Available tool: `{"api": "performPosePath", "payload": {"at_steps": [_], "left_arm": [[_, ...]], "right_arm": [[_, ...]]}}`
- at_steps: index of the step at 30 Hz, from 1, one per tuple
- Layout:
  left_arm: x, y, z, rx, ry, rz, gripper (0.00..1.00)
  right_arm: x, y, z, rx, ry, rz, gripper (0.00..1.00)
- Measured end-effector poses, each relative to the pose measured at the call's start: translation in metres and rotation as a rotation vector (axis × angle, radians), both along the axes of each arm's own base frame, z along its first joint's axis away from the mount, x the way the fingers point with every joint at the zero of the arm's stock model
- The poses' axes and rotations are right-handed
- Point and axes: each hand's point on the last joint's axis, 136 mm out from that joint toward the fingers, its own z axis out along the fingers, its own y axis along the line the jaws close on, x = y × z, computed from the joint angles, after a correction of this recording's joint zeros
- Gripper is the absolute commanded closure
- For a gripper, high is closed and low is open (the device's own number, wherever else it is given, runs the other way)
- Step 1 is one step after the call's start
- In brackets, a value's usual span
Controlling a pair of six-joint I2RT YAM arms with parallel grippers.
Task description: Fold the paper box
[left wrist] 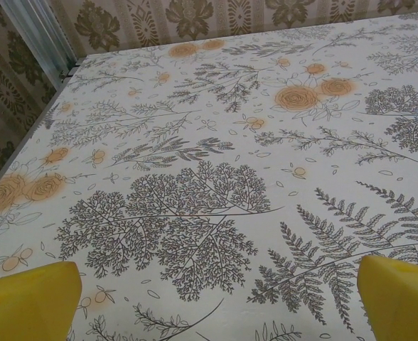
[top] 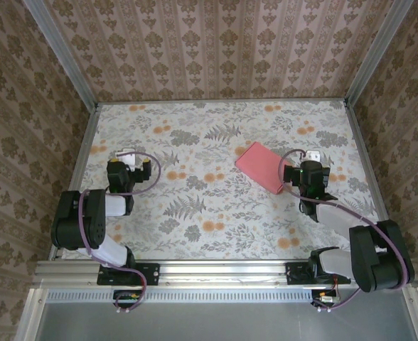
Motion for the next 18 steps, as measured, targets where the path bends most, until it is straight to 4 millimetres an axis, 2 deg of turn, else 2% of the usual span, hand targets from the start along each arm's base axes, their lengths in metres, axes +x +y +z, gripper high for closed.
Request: {"api": "performPosePath", "payload": {"at_steps": [12, 18], "left_arm": [[0.0, -0.001, 0.0, 0.003, 0.0, 0.003, 0.0], [0.0, -0.001, 0.0, 0.004, 0.0, 0.004, 0.0]], "right_arm": [[0.029, 0.006, 0.014, 0.007, -0.15, 0.067, 0.0], [0.035, 0.004, -0.012, 0.023, -0.118, 0.079, 0.0]]}}
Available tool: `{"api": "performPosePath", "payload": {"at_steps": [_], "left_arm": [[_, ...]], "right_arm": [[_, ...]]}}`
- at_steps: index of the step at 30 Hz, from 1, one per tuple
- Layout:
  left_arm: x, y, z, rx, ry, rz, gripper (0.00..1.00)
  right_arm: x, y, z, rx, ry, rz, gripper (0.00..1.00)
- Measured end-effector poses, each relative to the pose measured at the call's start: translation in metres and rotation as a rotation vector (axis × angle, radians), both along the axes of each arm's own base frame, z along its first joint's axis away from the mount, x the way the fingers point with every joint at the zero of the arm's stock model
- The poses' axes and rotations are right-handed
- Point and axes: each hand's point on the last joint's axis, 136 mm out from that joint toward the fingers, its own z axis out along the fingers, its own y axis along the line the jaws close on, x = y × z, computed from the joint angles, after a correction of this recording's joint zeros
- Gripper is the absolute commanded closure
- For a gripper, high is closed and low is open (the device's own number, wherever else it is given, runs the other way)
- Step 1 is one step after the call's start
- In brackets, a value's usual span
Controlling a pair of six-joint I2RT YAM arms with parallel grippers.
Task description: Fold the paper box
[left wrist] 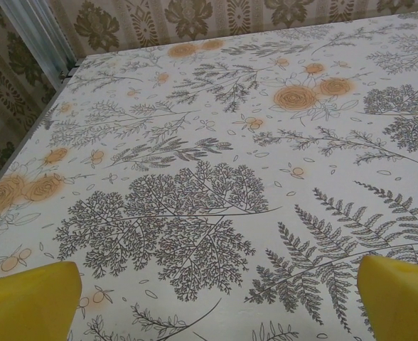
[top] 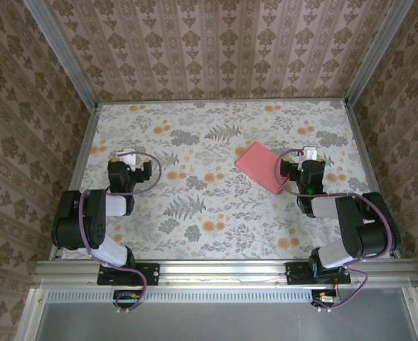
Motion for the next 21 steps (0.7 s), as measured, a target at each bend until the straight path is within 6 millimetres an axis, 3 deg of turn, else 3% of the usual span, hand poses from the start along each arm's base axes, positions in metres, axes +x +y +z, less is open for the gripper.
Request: {"api": "performPosePath", "payload": {"at_steps": [3, 21], "left_arm": [[0.0, 0.0005, 0.0, 0.001, 0.0, 0.003, 0.0], [0.0, -0.0015, -0.0002, -0.006, 0.001, -0.012, 0.0]], "right_arm": [[0.001, -0.0046, -0.0079, 0.02, 0.019, 0.005, 0.0], [0.0037, -0.0019, -0.0053, 0.042, 0.008, 0.037, 0.0]]}}
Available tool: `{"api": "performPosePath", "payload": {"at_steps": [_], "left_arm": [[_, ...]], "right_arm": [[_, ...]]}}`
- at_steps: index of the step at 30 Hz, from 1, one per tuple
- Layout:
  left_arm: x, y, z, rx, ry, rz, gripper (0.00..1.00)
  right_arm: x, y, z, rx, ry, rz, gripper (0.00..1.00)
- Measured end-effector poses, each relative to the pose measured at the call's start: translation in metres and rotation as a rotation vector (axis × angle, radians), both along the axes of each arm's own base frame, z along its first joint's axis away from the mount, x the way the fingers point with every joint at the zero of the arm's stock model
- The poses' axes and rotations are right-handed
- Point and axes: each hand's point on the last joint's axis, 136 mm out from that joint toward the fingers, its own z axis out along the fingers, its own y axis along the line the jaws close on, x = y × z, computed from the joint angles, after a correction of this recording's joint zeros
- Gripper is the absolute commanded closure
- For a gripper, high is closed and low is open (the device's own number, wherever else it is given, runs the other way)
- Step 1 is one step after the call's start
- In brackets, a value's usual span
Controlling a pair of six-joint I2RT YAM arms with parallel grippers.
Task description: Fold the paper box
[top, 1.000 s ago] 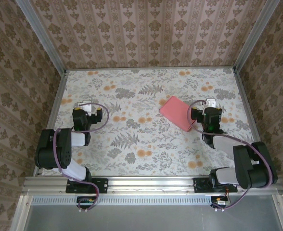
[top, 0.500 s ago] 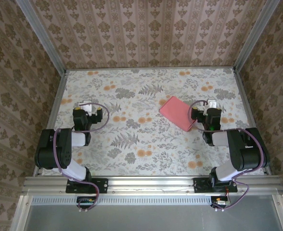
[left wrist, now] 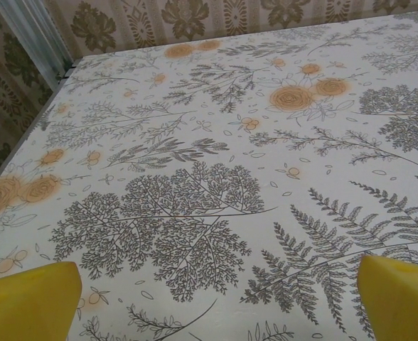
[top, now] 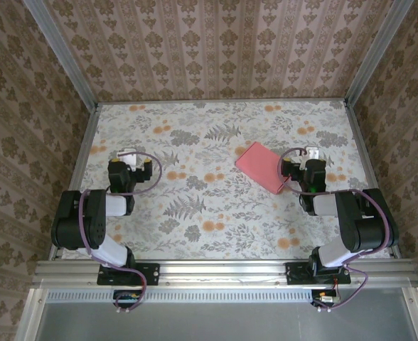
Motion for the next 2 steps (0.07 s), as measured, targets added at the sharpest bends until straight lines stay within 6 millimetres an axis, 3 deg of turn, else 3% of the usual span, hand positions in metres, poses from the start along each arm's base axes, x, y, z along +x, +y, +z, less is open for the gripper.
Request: {"api": "performPosePath", "payload": {"at_steps": [2], "left_arm": [[0.0001, 0.0028, 0.0, -0.002, 0.0, 0.003, 0.0]], "right_arm": [[0.0, 0.0, 0.0, 0.0, 0.0, 0.0, 0.0]]}}
